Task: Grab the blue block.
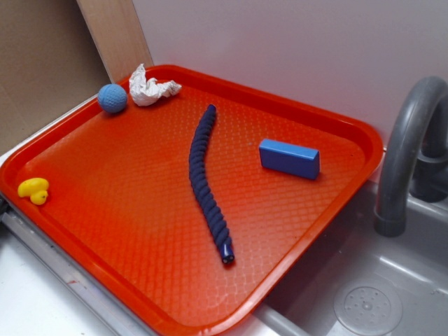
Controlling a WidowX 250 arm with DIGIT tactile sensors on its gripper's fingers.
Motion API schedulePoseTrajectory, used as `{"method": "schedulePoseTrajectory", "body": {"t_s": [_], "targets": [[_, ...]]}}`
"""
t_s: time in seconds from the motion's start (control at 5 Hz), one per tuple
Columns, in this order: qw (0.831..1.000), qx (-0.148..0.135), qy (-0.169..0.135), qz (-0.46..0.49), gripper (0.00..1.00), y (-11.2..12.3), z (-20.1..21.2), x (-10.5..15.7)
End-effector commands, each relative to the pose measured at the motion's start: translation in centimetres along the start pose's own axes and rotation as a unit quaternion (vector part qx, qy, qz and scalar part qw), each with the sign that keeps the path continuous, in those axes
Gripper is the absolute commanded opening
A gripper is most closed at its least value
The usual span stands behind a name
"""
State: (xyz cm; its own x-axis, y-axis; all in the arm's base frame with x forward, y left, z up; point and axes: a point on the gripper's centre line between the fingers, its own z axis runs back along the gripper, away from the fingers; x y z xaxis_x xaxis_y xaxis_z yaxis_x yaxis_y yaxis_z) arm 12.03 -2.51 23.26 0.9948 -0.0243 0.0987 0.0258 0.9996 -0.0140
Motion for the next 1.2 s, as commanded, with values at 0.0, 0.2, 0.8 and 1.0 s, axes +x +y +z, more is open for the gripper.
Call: {"method": "schedulePoseTrajectory", "body": {"t_s": [0.0, 0.2, 0.8, 1.0], "targets": [[0.986, 0.001, -0.017, -0.168, 1.0, -6.3, -3.6, 7.1], [0.965, -0.002, -0.012, -0.262, 1.0, -9.4, -5.6, 9.8], [0.856, -0.046, -0.013, -0.515, 1.0, -16.8, -11.7, 14.1], [0.835, -0.059, 0.012, -0.547, 1.0, -19.6, -13.0, 14.9]]}}
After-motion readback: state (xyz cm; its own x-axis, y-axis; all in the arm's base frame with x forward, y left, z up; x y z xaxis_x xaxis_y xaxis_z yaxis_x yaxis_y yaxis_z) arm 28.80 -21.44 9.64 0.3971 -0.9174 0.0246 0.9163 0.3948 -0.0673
